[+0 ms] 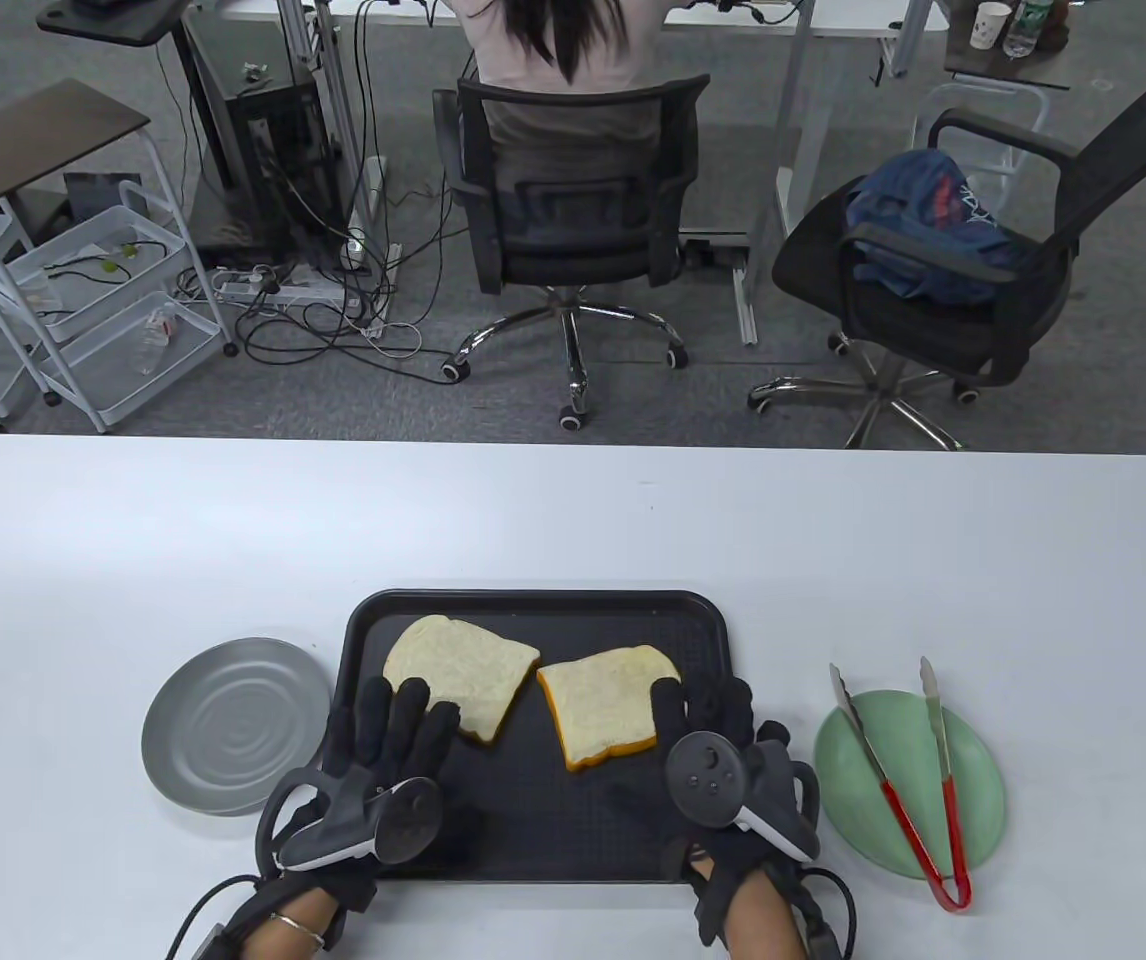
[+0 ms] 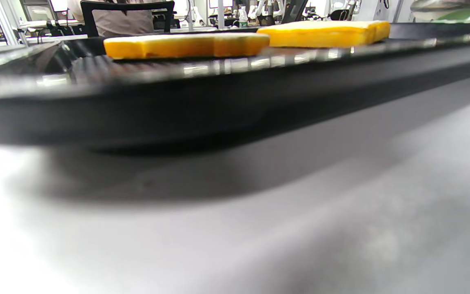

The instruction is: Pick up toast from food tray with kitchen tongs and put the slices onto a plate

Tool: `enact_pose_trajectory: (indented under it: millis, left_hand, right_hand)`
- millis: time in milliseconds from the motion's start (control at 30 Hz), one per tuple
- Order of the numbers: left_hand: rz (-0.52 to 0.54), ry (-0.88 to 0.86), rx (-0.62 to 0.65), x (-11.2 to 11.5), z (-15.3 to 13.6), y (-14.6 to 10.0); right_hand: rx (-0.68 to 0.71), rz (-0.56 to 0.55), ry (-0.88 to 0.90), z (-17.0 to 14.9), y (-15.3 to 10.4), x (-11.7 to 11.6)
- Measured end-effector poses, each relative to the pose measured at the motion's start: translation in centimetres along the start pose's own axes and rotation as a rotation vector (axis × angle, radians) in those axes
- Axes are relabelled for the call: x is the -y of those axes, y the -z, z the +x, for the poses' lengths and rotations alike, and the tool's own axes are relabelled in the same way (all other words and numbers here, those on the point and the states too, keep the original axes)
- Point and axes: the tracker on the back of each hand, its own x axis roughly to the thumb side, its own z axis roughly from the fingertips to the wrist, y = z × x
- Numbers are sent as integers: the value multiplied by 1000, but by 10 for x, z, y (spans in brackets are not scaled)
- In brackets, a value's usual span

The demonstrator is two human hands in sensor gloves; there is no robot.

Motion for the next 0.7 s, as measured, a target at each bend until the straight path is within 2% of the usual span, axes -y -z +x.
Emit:
enact_pose_trajectory:
  millis: [333,500,700]
  left_hand:
    - [-7,-23,-11,1,-5,1]
    - [-14,-37,-17,2,-8,2]
    - [-14,-43,-21,2,-10,2]
  right_hand:
    - [-267,-69,-83,-69,-14,54]
    - [-394,-78,-68,-102,-22,63]
    - [-522,-46,-36,-130,-28,58]
